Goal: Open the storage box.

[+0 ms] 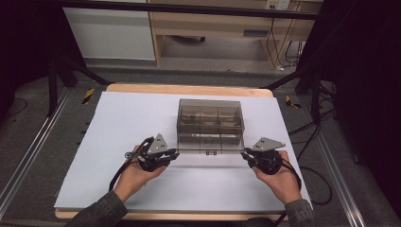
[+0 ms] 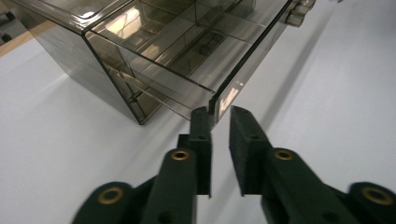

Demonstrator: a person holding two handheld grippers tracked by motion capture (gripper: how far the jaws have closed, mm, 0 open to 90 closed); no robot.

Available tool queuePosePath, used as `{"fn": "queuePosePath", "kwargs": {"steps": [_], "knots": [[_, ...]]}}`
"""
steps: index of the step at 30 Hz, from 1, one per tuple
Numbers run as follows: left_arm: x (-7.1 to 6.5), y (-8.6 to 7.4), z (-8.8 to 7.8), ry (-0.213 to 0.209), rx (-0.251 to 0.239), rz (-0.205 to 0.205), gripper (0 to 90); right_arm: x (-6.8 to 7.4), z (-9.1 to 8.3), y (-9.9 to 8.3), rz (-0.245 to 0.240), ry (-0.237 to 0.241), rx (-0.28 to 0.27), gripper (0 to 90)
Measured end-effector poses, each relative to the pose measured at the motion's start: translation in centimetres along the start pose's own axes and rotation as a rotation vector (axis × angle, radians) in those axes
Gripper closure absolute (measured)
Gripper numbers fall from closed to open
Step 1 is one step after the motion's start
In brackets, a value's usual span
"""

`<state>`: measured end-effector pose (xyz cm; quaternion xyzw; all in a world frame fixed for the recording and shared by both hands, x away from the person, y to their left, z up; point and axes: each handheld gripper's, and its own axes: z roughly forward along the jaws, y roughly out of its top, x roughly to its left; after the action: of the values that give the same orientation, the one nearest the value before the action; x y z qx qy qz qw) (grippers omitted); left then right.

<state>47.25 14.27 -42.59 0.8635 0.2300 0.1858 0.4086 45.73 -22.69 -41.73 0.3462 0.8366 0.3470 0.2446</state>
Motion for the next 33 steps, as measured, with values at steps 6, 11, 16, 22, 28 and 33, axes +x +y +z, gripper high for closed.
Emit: {"fn": "queuePosePath", "kwargs": {"steps": [6, 11, 16, 22, 28, 33], "knots": [[0.6, -0.9, -1.3, 0.055, 0.019, 0.03, 40.2, 0.4, -0.5, -0.6, 0.097, -0.078, -0.035, 30.0], [1.3, -1.8, -2.2, 0.063, 0.032, 0.053, 24.9, 1.7, -1.4, -1.2, 0.189, -0.113, -0.072, 15.3], [1.9, -2.3, -2.9, 0.041, 0.077, 0.086, 12.5, 3.4, -1.7, -2.6, 0.263, -0.188, -0.122, 14.4], [2.4, -2.3, -4.1, 0.025, 0.12, 0.118, 7.4, 4.9, -0.9, -4.7, 0.312, -0.284, -0.12, 16.1], [3.1, -1.8, -4.8, -0.003, 0.181, 0.129, 6.7, 6.2, 0.2, -5.2, 0.26, -0.358, -0.089, 16.3], [3.6, -1.7, -4.3, -0.027, 0.235, 0.139, 6.7, 6.4, 0.3, -5.3, 0.235, -0.355, -0.094, 17.1]]}}
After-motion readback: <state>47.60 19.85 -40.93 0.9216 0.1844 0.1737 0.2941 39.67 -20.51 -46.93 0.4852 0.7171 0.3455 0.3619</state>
